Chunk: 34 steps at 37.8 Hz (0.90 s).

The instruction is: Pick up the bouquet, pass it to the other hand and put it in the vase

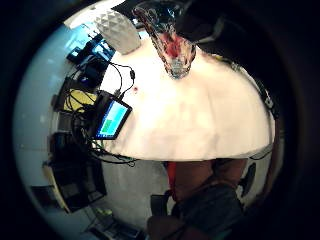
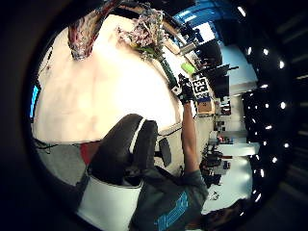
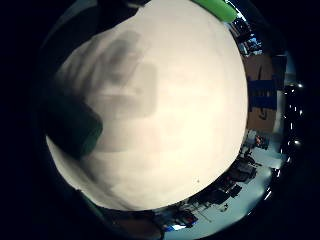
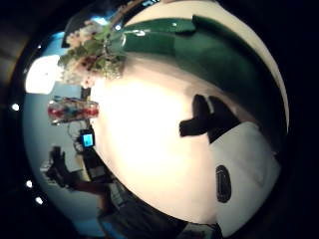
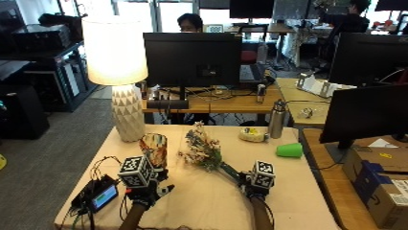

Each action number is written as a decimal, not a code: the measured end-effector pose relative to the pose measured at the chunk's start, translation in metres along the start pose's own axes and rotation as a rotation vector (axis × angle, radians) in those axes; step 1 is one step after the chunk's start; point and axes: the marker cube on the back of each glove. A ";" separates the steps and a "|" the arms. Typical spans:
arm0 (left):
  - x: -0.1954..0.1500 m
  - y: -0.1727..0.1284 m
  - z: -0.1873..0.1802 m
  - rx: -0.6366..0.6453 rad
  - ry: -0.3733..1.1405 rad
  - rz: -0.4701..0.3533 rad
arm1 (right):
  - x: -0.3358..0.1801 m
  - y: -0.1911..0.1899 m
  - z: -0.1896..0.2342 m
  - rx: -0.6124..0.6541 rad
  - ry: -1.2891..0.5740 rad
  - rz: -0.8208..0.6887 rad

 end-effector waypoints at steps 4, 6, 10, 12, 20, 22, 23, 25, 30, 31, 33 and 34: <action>-0.003 -0.003 0.000 0.000 -0.005 -0.008 | -0.011 0.010 0.003 -0.033 -0.084 -0.031; -0.005 -0.004 0.000 0.002 -0.004 -0.014 | -0.004 0.000 0.010 0.009 -0.020 0.015; -0.007 -0.005 0.000 0.006 0.001 -0.017 | -0.002 0.003 0.006 0.100 0.076 0.065; -0.007 -0.005 0.000 0.003 0.003 -0.016 | -0.006 0.011 -0.003 0.152 0.110 0.078; 0.001 -0.004 -0.001 0.005 0.017 -0.010 | -0.011 0.013 -0.009 0.270 0.161 0.083; 0.005 -0.005 -0.002 0.012 0.022 -0.003 | -0.009 0.008 -0.005 0.293 0.133 0.086; 0.007 -0.006 -0.003 0.017 0.026 0.002 | -0.008 0.006 -0.004 0.305 0.115 0.089; 0.010 -0.009 -0.004 0.027 0.037 0.011 | -0.006 0.005 -0.004 0.319 0.085 0.099; 0.021 -0.018 -0.010 0.060 0.084 0.036 | -0.008 0.012 -0.024 0.352 -0.005 0.115; 0.025 -0.020 -0.013 0.067 0.098 0.044 | -0.009 0.014 -0.032 0.365 -0.035 0.114; 0.037 -0.025 -0.021 0.079 0.138 0.064 | -0.014 0.018 -0.052 0.406 -0.122 0.101; 0.044 -0.028 -0.025 0.083 0.166 0.078 | -0.019 0.021 -0.065 0.433 -0.176 0.091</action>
